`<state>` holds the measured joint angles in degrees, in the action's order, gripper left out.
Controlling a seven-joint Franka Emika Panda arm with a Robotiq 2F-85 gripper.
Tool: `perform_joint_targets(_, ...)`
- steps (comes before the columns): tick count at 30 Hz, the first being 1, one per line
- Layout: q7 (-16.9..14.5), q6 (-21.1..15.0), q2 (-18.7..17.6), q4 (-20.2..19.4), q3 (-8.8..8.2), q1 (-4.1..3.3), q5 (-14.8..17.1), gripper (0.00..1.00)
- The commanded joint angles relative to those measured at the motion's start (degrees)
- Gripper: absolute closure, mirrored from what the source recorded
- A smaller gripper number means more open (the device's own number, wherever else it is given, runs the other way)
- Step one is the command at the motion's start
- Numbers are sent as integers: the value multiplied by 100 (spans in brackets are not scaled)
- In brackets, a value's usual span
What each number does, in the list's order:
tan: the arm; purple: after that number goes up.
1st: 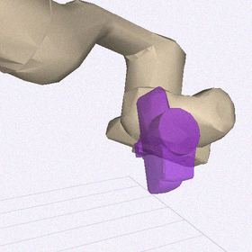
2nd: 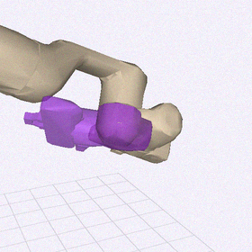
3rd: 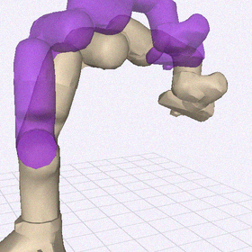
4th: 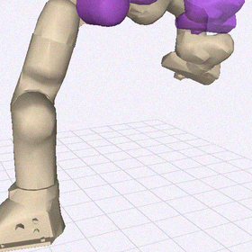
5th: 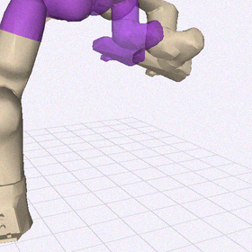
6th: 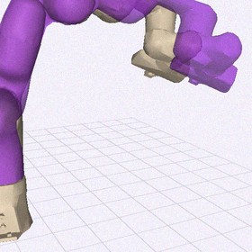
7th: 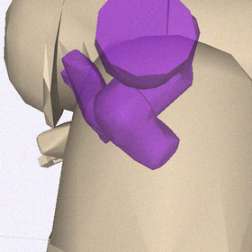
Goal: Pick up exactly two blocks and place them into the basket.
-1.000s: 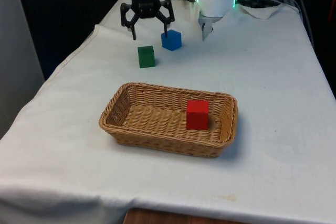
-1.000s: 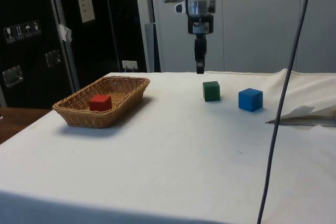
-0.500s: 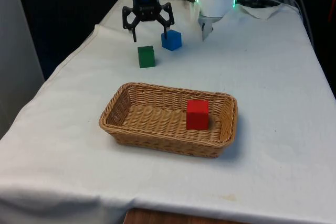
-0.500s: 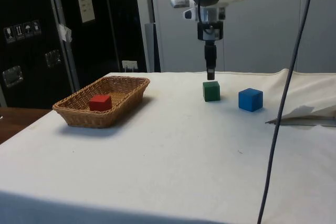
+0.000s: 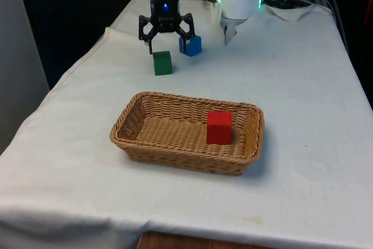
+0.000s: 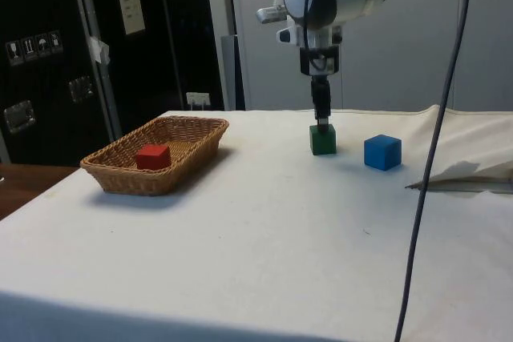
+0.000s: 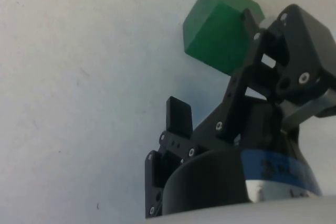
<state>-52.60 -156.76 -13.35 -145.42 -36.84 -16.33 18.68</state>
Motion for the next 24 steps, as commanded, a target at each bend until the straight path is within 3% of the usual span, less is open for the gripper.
perform_joint_targets(1, -115, -103, -6, -6, 109, 46, 149, 0)
perform_joint_targets(6, -115, -223, -201, 40, 195, 57, 178, 0)
perform_joint_targets(7, -17, -149, -258, 57, 109, 0, 52, 0)
perform_joint_targets(8, -109, -246, -235, 46, 206, 57, 178, 0)
perform_joint_targets(9, -109, -286, -304, 57, 229, 63, 189, 0)
perform_joint_targets(16, -92, -367, -470, 80, 252, 52, 155, 0)
perform_joint_targets(17, -17, -304, -510, 92, 178, 0, 74, 0)
perform_joint_targets(18, -86, -367, -481, 86, 246, 46, 149, 0)
perform_joint_targets(19, -80, -361, -487, 86, 241, 46, 143, 0)
perform_joint_targets(21, -80, -361, -493, 86, 235, 40, 132, 12)
perform_joint_targets(22, -74, -361, -498, 86, 229, 34, 126, 34)
perform_joint_targets(24, -74, -361, -504, 86, 223, 34, 120, 57)
